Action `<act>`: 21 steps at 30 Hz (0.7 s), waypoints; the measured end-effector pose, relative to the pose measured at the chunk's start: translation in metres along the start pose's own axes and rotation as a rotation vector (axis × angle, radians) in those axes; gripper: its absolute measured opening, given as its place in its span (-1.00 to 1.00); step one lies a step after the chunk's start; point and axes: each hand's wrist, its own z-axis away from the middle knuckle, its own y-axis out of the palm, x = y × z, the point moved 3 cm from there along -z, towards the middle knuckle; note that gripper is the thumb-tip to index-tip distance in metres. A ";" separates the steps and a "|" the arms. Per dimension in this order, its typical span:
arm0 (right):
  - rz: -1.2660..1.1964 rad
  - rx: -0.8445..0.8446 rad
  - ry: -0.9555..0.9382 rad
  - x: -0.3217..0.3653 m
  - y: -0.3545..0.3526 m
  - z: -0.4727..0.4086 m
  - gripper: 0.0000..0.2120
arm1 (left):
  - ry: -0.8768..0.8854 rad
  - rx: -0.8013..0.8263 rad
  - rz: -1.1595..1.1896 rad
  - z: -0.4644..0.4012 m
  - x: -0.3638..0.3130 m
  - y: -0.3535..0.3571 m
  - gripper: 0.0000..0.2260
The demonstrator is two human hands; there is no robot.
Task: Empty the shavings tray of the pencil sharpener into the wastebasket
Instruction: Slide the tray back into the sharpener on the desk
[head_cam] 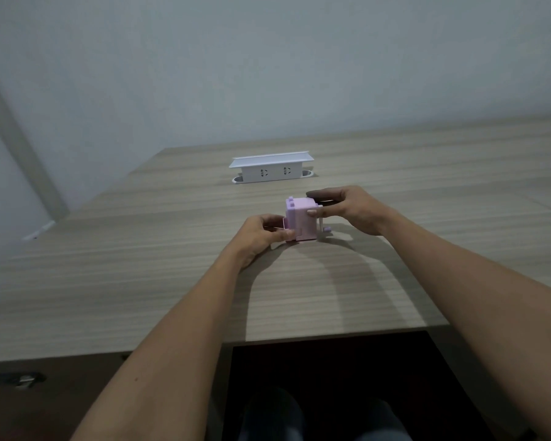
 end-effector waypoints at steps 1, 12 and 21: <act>-0.001 -0.002 -0.001 -0.001 0.000 0.000 -0.44 | 0.002 0.015 -0.001 -0.001 -0.002 0.003 -0.58; -0.012 -0.023 0.002 -0.012 -0.003 0.004 -0.36 | 0.019 0.021 0.014 -0.002 -0.006 0.004 -0.34; 0.008 0.013 -0.025 -0.016 -0.014 -0.010 -0.49 | 0.051 -0.040 0.015 -0.017 -0.018 0.008 -0.55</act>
